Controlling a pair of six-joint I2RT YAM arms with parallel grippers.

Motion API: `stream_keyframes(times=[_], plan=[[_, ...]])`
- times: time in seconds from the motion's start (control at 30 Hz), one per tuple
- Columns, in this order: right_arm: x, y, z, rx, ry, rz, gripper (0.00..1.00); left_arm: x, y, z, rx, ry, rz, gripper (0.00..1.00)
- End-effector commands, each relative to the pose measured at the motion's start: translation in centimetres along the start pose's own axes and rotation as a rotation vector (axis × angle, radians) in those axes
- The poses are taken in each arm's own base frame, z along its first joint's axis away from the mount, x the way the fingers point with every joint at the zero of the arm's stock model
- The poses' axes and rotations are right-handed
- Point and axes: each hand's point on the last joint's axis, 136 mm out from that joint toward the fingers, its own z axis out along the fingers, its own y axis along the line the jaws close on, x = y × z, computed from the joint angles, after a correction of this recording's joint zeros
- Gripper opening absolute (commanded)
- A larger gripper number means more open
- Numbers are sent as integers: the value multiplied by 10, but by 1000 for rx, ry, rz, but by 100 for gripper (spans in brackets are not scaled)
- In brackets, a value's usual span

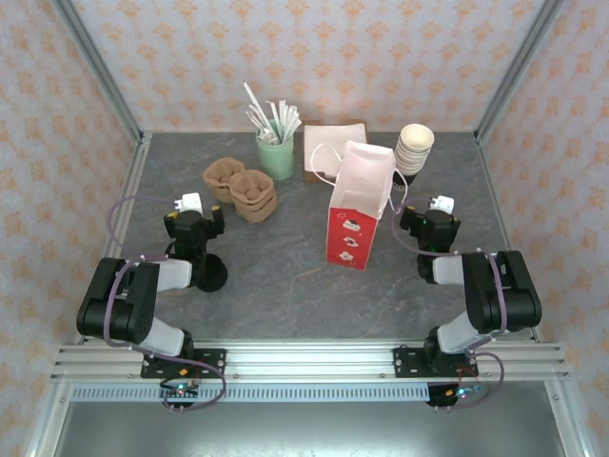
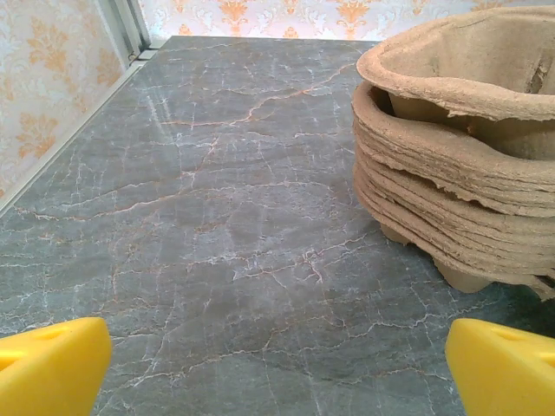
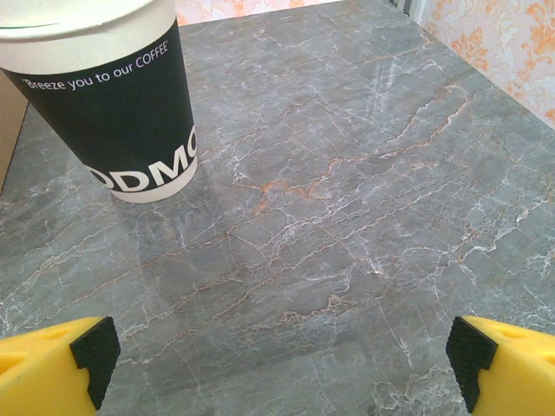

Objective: Pack the takeout coffee

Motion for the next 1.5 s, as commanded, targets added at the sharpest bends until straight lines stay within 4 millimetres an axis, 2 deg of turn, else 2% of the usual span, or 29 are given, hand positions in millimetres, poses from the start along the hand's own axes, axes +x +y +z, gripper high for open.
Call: stream_keyframes(times=[0.0,0.53,0.63,0.77,0.93,1.03,1.07,1.17,1.23,1.33,1.47], plan=[[-11,3,1,-10,-24,17,99,-6,1,2,-25,-20,-2,100],[-12,3,0,-12,-30,20,99,-6,1,2,-26,-20,-2,100],[-19,3,-5,-16,-42,24,99,-6,2,1,-27,-21,-3,100],[-33,2,-16,-18,-50,24,99,-19,9,-5,-63,-18,-14,100],[-65,-7,-35,34,-55,95,99,-46,22,-32,-114,-56,-41,100],[-88,-10,-46,59,-34,195,99,-70,27,-58,-119,-73,-79,100],[-104,-15,-56,83,-53,273,99,-79,30,-68,-122,-76,-117,100],[-122,-16,-67,121,27,393,99,-99,38,-93,-130,-30,-215,100],[-131,-12,-68,121,60,442,100,-106,41,-106,-131,14,-267,100],[-139,0,-59,92,105,497,99,-109,34,-118,-85,98,-289,100],[-152,18,-41,55,160,561,93,-110,25,-128,-26,155,-308,100]])
